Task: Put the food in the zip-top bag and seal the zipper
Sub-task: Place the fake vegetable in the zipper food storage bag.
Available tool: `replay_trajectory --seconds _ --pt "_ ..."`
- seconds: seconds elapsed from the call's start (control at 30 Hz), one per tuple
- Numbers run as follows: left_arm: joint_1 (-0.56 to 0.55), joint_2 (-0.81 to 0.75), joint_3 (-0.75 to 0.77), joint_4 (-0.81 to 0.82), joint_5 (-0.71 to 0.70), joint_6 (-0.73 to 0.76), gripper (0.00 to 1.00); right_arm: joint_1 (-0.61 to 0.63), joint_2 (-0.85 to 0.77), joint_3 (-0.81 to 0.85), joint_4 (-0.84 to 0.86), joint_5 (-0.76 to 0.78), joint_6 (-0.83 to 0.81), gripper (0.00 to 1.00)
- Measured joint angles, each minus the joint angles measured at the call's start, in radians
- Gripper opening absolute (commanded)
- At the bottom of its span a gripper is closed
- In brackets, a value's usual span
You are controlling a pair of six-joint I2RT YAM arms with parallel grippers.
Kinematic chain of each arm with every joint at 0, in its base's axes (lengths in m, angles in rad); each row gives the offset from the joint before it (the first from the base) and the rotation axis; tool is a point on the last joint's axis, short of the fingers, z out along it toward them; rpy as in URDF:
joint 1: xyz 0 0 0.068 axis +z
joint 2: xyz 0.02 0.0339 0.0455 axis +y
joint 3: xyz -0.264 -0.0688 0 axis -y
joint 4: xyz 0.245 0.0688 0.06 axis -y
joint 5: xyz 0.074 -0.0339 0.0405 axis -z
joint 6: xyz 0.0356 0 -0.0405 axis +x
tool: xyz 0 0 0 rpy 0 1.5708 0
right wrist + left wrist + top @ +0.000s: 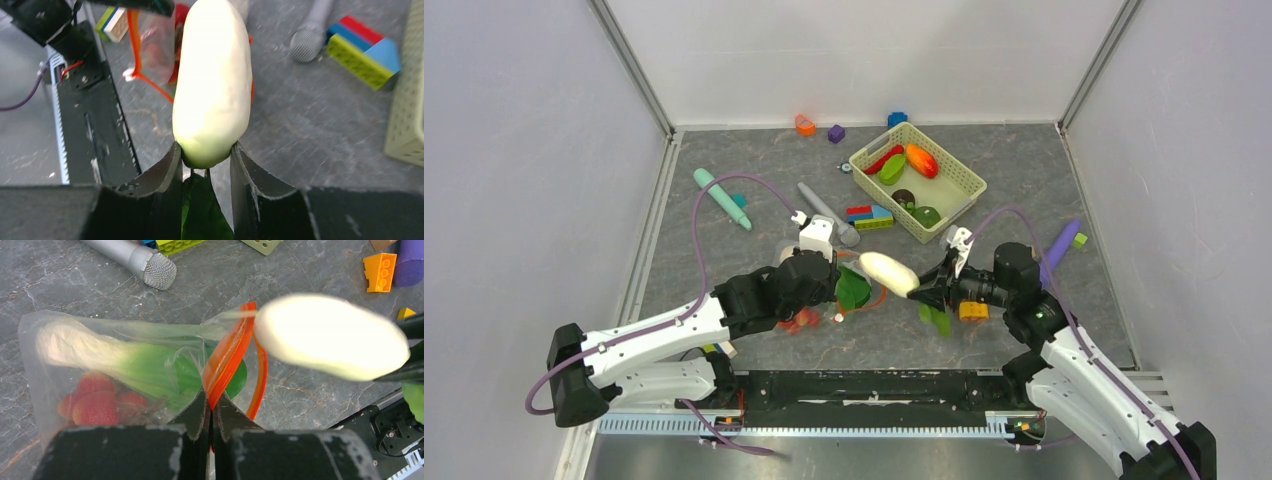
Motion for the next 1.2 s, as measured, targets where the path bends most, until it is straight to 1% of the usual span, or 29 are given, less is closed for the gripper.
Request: replay_trajectory --seconds 0.17,0.33,0.53,0.67,0.8,0.93,1.07,1.2 --pt "0.000 0.002 0.000 0.000 0.006 0.000 0.02 0.000 -0.008 0.000 -0.182 -0.043 -0.057 0.00" --pt "0.000 0.003 0.000 0.001 0.006 0.008 0.02 0.000 -0.028 0.021 -0.326 -0.063 -0.101 0.00" --pt "0.000 0.009 0.000 0.006 0.023 0.016 0.02 0.000 -0.023 0.041 -0.407 -0.125 -0.144 0.00" --pt "0.000 0.011 0.000 0.008 0.029 0.019 0.02 0.000 -0.016 0.046 -0.448 -0.138 -0.163 0.00" --pt "0.000 0.015 0.000 0.010 0.035 0.027 0.02 0.000 -0.010 0.046 -0.426 -0.139 -0.135 0.00" --pt "0.000 0.022 0.000 0.016 0.071 0.045 0.02 0.000 0.027 0.043 -0.350 -0.129 -0.082 0.00" --pt "0.000 0.029 0.000 0.021 0.133 0.072 0.02 0.010 0.076 0.014 -0.236 -0.121 -0.003 0.00" --pt "0.000 0.032 0.000 0.022 0.186 0.094 0.02 0.055 0.143 -0.014 -0.092 -0.096 0.103 0.00"
